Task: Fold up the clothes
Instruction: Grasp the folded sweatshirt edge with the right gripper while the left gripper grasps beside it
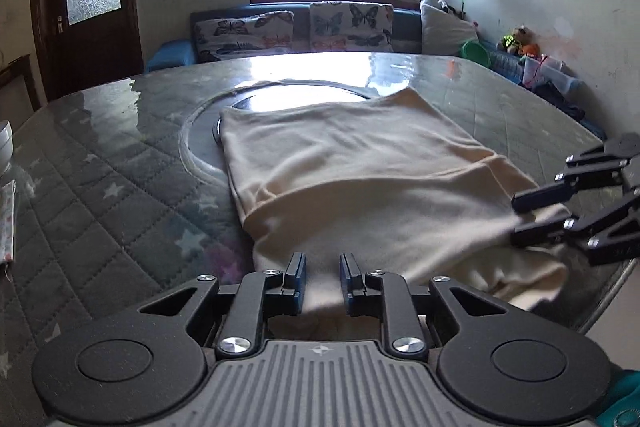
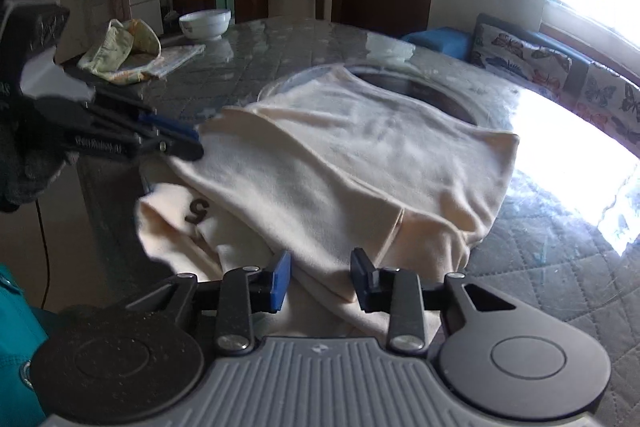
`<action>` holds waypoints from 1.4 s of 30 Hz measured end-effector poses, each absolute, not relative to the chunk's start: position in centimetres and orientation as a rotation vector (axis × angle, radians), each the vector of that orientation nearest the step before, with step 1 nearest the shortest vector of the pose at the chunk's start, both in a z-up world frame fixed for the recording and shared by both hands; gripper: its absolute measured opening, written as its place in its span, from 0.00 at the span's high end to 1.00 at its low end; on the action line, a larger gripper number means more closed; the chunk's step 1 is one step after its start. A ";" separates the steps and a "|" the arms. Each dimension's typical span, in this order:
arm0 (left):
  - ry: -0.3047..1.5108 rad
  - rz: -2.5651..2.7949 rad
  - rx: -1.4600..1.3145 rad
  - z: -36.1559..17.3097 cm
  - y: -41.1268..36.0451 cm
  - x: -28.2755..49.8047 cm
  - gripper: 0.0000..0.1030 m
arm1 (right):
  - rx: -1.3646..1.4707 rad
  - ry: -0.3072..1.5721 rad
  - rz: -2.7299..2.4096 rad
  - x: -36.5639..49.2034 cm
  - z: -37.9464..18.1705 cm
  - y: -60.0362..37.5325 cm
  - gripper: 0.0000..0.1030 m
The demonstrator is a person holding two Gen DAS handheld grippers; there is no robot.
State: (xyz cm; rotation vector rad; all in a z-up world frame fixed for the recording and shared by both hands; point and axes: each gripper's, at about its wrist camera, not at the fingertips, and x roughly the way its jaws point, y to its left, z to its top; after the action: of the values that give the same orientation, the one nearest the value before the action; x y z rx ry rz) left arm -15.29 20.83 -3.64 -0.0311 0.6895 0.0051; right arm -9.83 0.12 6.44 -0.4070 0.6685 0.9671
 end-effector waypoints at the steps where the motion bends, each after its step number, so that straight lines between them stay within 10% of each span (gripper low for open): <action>1: 0.691 0.005 -0.029 -3.7 20.8 -15.4 0.79 | -0.403 0.660 0.967 -9.9 6.7 0.0 0.69; 12: 0.687 0.009 0.034 -2.5 20.7 -17.3 0.70 | -0.432 0.643 0.972 -10.4 6.7 -0.4 0.68; 30: 0.585 -0.235 0.456 -4.5 14.0 -19.8 0.65 | -0.643 0.578 1.011 -13.5 6.7 -2.0 0.31; 42: 0.542 -0.197 0.251 -2.5 16.1 -15.8 0.89 | -0.698 0.501 1.052 -13.6 5.8 -0.4 0.30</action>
State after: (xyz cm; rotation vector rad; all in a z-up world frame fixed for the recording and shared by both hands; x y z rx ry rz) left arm -15.79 16.11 -2.55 0.2515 0.5421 -0.1969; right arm -13.59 -0.40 5.80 -0.6981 0.5005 1.0522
